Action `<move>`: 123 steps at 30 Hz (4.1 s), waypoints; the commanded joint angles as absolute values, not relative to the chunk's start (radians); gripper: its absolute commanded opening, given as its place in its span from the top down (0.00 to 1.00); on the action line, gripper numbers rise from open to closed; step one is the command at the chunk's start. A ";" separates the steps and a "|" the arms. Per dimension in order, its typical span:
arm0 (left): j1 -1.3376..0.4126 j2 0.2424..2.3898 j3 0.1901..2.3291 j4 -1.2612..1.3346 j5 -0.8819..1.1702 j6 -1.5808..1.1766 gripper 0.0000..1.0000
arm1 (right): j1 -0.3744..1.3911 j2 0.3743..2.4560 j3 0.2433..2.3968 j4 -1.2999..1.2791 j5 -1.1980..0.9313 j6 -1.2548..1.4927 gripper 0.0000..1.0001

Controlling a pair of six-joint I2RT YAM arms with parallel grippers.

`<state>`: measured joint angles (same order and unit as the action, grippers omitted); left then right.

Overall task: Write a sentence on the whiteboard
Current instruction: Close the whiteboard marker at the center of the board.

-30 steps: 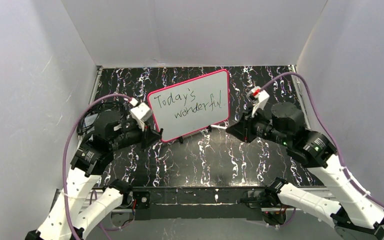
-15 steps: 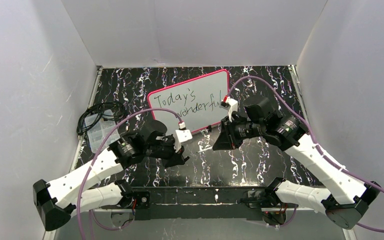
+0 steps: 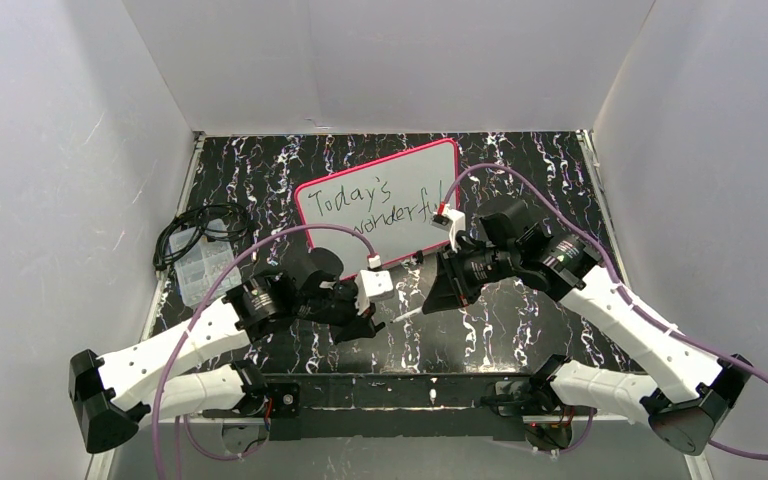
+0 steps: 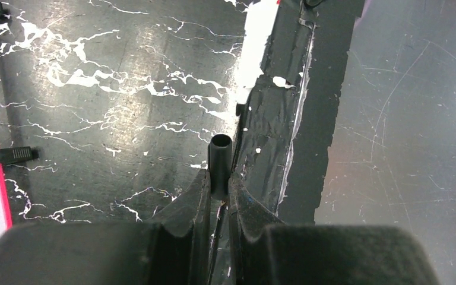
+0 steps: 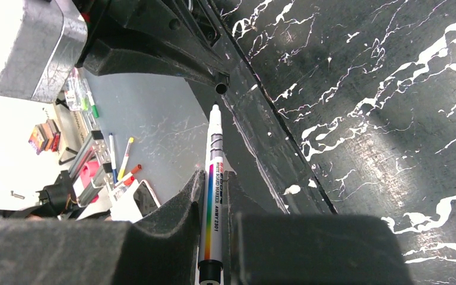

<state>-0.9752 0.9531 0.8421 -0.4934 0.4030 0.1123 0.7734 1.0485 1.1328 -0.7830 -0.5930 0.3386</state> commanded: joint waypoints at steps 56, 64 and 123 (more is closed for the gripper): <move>-1.095 0.948 0.862 -0.398 0.361 0.140 1.00 | 0.776 1.085 0.922 -0.525 -0.769 0.414 0.99; -1.107 0.939 0.870 -0.388 0.350 0.144 1.00 | 0.776 1.040 0.803 -0.345 -0.775 0.519 0.99; -1.091 0.756 1.018 -0.529 -0.215 -0.678 0.16 | 0.776 0.731 0.772 0.003 -0.355 0.743 0.99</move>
<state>-1.0950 0.7238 0.9623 -0.5026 -0.1566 -0.6613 0.7734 0.7380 0.7059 0.0631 -0.4553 0.7952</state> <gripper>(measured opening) 0.838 0.186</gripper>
